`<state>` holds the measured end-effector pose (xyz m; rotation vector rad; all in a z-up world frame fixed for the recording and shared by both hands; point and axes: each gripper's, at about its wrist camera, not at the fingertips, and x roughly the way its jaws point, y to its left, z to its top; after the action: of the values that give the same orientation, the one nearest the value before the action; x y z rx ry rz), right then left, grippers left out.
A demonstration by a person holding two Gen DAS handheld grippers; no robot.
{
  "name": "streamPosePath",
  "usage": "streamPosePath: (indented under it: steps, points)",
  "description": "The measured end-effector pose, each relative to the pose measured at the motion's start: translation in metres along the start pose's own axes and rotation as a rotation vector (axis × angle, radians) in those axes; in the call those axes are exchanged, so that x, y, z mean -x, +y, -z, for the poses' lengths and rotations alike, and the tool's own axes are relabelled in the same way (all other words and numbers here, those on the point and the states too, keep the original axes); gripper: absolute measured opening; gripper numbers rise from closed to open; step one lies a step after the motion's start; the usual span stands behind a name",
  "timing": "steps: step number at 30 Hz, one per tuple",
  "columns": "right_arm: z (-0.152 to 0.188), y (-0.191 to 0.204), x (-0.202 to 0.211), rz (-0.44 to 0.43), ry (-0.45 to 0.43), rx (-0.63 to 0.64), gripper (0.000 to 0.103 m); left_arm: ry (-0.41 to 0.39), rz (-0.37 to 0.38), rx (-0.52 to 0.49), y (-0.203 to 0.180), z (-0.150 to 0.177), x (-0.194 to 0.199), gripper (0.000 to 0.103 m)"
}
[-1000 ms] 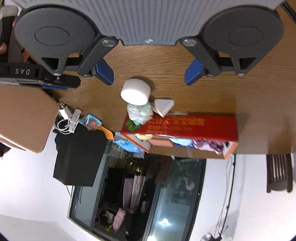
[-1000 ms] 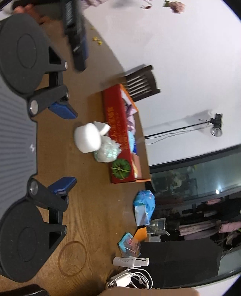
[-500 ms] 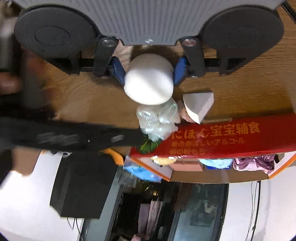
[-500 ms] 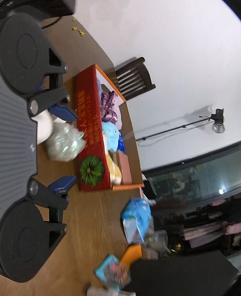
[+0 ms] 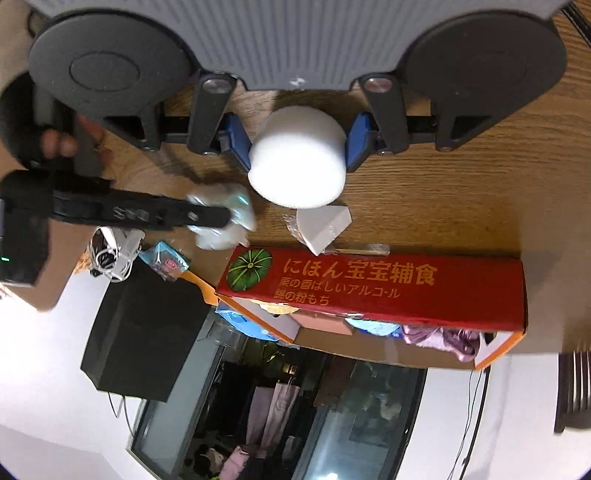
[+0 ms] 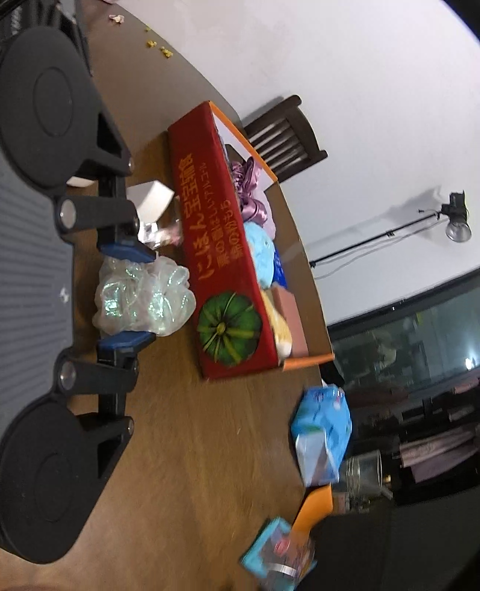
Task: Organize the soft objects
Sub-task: 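Grasp the green mesh scrunchie with the right gripper while the left grasps the white cylinder, then carry the scrunchie and cylinder into the box and open both grippers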
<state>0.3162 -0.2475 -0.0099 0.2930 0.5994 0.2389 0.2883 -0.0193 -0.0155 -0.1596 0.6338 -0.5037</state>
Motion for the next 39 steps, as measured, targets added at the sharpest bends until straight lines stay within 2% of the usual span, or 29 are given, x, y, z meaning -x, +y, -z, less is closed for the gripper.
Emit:
streamPosePath:
  steps: [3, 9, 15, 18, 23, 26, 28, 30, 32, 36, 39]
  points:
    - [0.018, 0.001, 0.026, -0.002, 0.003, -0.001, 0.038, 0.002, -0.013, -0.01, -0.009, 0.004, 0.006, 0.055]
    - [0.053, 0.017, 0.081, -0.024, 0.029, 0.026, 0.039, -0.014, 0.027, 0.012, -0.026, 0.021, 0.034, 0.055]
    - [0.058, 0.027, 0.104, -0.035, 0.005, 0.052, 0.039, -0.069, 0.022, 0.0, -0.036, 0.017, 0.057, 0.055]
    - [0.048, 0.028, 0.109, -0.05, -0.032, 0.058, 0.039, -0.123, 0.037, 0.005, -0.03, 0.0, 0.067, 0.055]
    - [-0.008, 0.037, 0.102, -0.079, -0.117, 0.119, 0.039, -0.24, 0.014, -0.026, -0.013, -0.073, 0.065, 0.055]
    - [-0.06, 0.045, 0.074, -0.111, -0.161, 0.154, 0.039, -0.237, -0.031, -0.07, 0.0, -0.117, 0.035, 0.056]
    - [-0.094, 0.046, 0.042, -0.117, -0.143, 0.145, 0.039, -0.187, -0.069, -0.06, 0.013, -0.136, 0.003, 0.056]
    - [-0.118, 0.047, 0.006, -0.088, -0.123, 0.156, 0.039, -0.13, -0.068, -0.033, 0.028, -0.145, -0.028, 0.056]
    - [-0.133, 0.047, -0.034, -0.037, -0.087, 0.174, 0.039, -0.063, -0.085, -0.009, 0.038, -0.148, -0.059, 0.055]
    - [-0.152, 0.043, -0.109, 0.03, 0.024, 0.174, 0.039, 0.005, -0.119, -0.054, 0.045, -0.146, -0.1, 0.057]
    - [-0.153, 0.039, -0.151, 0.097, 0.118, 0.192, 0.042, 0.063, -0.127, -0.048, 0.057, -0.14, -0.118, 0.067]
